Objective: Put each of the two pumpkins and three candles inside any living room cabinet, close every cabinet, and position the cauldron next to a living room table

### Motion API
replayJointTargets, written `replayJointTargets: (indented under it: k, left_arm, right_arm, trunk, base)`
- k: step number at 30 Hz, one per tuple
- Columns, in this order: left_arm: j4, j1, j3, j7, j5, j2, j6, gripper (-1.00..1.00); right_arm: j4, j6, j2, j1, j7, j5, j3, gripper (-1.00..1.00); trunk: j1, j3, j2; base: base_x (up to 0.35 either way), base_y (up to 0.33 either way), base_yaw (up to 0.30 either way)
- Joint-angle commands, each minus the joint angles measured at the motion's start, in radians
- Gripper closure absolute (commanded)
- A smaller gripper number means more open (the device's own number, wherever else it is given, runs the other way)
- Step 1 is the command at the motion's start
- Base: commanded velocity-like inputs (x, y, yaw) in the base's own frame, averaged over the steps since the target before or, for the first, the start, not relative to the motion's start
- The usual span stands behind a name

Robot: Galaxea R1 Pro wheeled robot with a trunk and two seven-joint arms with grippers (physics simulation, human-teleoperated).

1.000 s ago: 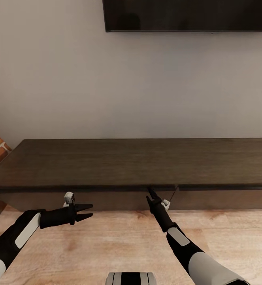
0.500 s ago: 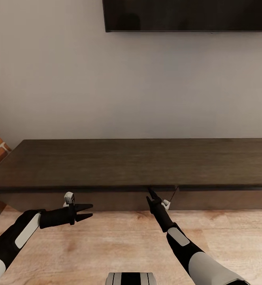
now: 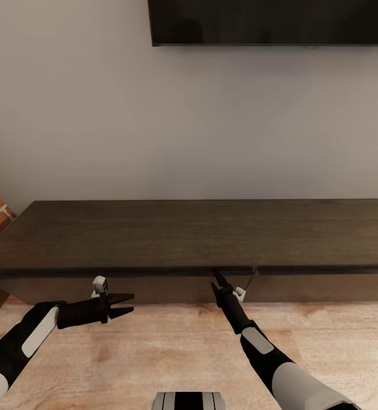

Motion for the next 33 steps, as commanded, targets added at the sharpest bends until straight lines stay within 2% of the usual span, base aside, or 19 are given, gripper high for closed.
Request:
replayJointTargets:
  k: [1, 25, 26, 33]
  left_arm:
    - [0.000, -0.001, -0.003, -0.002, 0.004, 0.001, 0.005, -1.00]
    - [0.000, -0.001, -0.003, -0.002, 0.002, 0.002, 0.005, -1.00]
    - [0.000, -0.001, -0.003, -0.002, 0.002, 0.002, 0.005, -1.00]
    - [0.000, -0.001, -0.003, -0.002, 0.002, 0.002, 0.005, -1.00]
  right_arm:
    - [0.001, 0.008, 0.000, -0.001, 0.004, -0.010, 0.003, -1.00]
    - [0.001, 0.008, 0.000, -0.001, 0.002, -0.009, 0.003, -1.00]
    - [0.001, 0.008, 0.000, -0.001, 0.002, -0.009, 0.003, 1.00]
    - [0.001, 0.007, 0.000, -0.001, 0.002, -0.009, 0.003, 1.00]
  trunk:
    - [0.000, -0.001, 0.000]
    - [0.000, -0.001, 0.000]
    - [0.000, -0.001, 0.000]
    - [0.000, -0.001, 0.000]
  base:
    - [0.000, 0.000, 0.000]
    - [0.000, 0.000, 0.000]
    - [0.000, 0.000, 0.000]
    - [0.000, 0.000, 0.000]
